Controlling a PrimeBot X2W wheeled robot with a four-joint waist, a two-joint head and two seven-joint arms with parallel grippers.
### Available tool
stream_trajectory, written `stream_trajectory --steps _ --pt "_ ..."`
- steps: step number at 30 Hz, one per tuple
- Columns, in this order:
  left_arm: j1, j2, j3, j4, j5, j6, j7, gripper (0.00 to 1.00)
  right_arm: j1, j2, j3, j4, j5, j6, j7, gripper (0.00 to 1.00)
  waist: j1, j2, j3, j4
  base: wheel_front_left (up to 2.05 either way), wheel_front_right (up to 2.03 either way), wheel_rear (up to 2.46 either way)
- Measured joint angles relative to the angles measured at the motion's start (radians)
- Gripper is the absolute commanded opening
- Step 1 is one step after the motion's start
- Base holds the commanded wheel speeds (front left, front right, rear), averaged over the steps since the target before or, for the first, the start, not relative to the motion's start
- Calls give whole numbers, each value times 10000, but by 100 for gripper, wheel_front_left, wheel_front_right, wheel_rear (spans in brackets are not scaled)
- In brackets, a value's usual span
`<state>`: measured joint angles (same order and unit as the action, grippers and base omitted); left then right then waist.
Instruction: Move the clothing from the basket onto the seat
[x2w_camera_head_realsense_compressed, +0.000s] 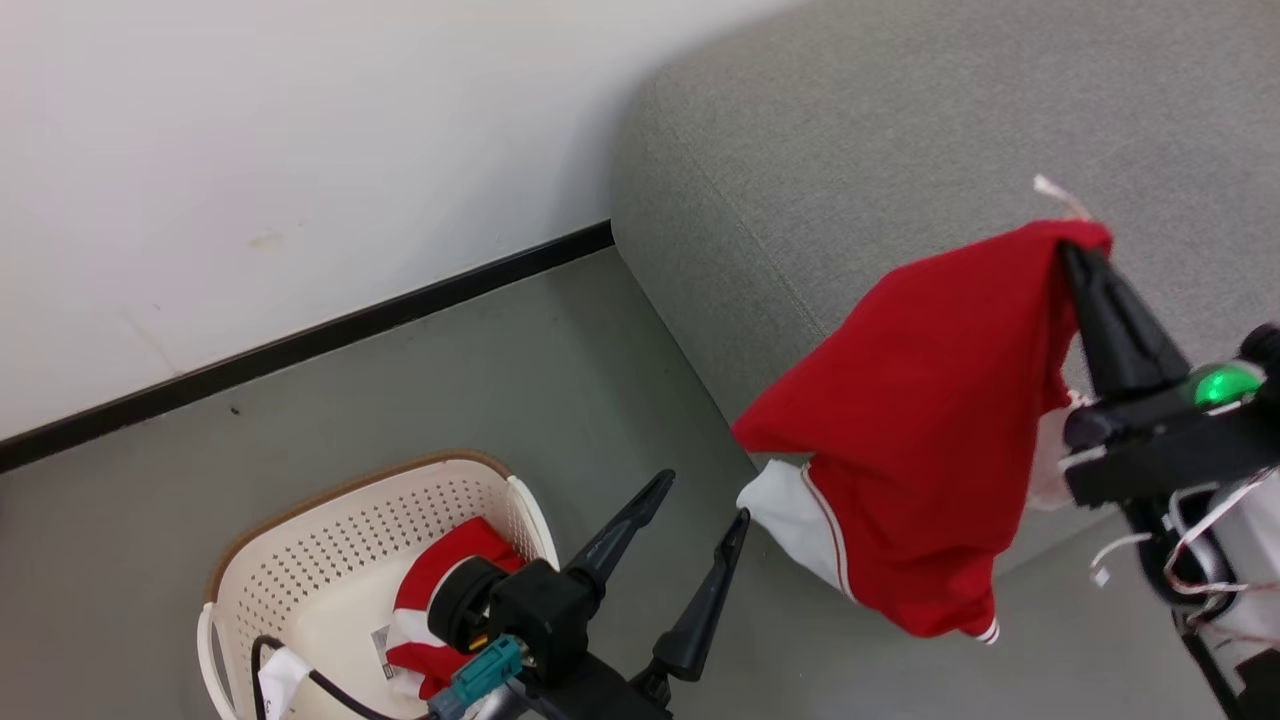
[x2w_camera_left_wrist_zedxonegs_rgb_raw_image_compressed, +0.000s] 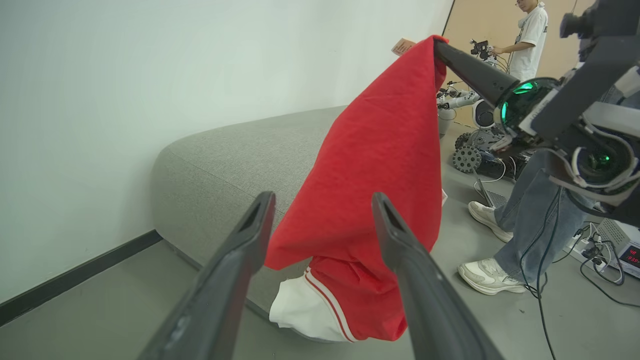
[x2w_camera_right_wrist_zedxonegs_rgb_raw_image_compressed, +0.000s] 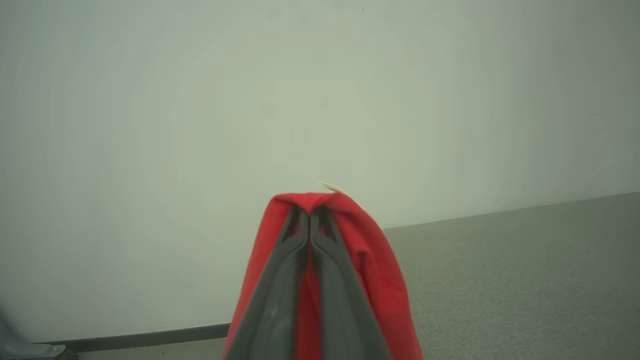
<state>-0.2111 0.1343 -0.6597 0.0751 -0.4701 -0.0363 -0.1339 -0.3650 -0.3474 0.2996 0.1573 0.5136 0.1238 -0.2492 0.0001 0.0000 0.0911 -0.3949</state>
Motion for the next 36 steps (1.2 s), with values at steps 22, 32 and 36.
stream_trajectory --steps 22,32,36 --pt "-462 640 -31 -608 416 -92 257 100 -5929 -727 -1469 3655 2123 0 -75 0 1 1 1632 997 0 0 0" --pt "-509 713 -182 -809 453 -165 621 100 -7607 -1737 -2585 6293 2399 -2 -77 0 0 1 2406 888 0 0 0" --pt "-509 882 -8 -961 453 -132 706 100 -7981 -1741 -2531 6819 2313 -2 -77 0 0 1 2722 980 0 0 0"
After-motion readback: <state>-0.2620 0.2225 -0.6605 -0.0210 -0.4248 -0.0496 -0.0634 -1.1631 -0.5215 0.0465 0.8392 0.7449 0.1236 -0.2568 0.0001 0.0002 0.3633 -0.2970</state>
